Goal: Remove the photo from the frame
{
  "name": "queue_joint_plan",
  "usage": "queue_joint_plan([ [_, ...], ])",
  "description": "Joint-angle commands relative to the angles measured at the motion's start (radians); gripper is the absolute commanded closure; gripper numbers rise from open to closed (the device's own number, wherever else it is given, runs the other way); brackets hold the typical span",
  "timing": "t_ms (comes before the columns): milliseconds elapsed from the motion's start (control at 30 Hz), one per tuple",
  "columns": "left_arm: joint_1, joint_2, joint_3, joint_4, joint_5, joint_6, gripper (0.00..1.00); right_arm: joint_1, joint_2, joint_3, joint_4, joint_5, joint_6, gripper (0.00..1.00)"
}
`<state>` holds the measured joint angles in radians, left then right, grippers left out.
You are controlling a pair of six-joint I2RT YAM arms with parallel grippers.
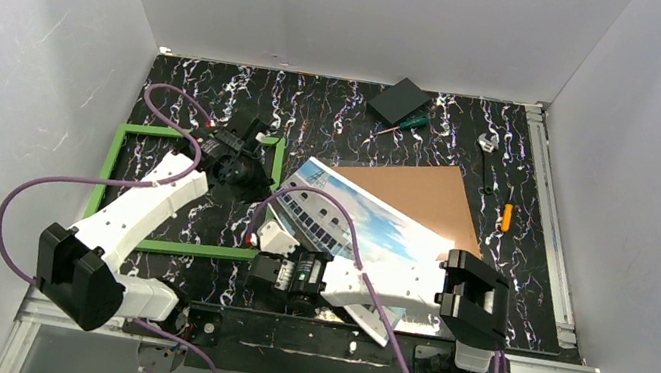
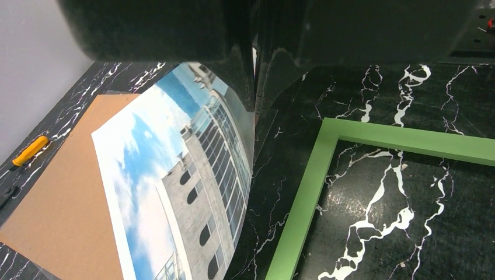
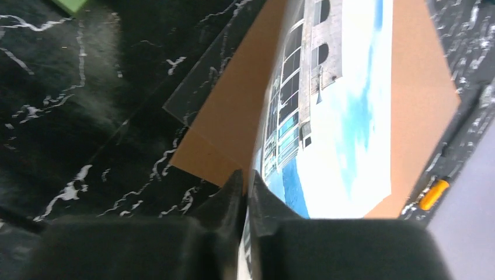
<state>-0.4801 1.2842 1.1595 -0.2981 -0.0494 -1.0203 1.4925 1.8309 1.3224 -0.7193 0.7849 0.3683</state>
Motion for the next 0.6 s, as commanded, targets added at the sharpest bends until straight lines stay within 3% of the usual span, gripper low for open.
queue_joint_plan([
  [0, -0.003, -0.041, -0.024, -0.101, -0.023, -0.018, 1.0, 0.003, -0.014, -0.01, -0.049, 0.141, -0.072, 0.94],
  [33, -0.003, -0.046, -0.029, -0.102, -0.027, -0.018, 1.0, 0.003, -0.02, -0.033, -0.026, 0.138, -0.116, 0.99],
  [133, -0.002, -0.068, -0.046, -0.105, -0.04, -0.005, 0.55, 0.003, -0.058, -0.095, 0.041, 0.121, -0.239, 0.99],
  [267, 0.001, -0.097, -0.034, -0.141, -0.08, 0.106, 0.25, -0.016, -0.125, -0.188, 0.157, 0.076, -0.417, 0.99],
  [400, 0.003, -0.124, -0.004, -0.202, -0.141, 0.299, 0.05, -0.067, -0.189, -0.268, 0.187, -0.02, -0.52, 0.99],
  [567, 0.002, -0.174, 0.002, -0.238, -0.221, 0.483, 0.02, -0.081, -0.272, -0.415, 0.217, -0.095, -0.691, 0.99],
])
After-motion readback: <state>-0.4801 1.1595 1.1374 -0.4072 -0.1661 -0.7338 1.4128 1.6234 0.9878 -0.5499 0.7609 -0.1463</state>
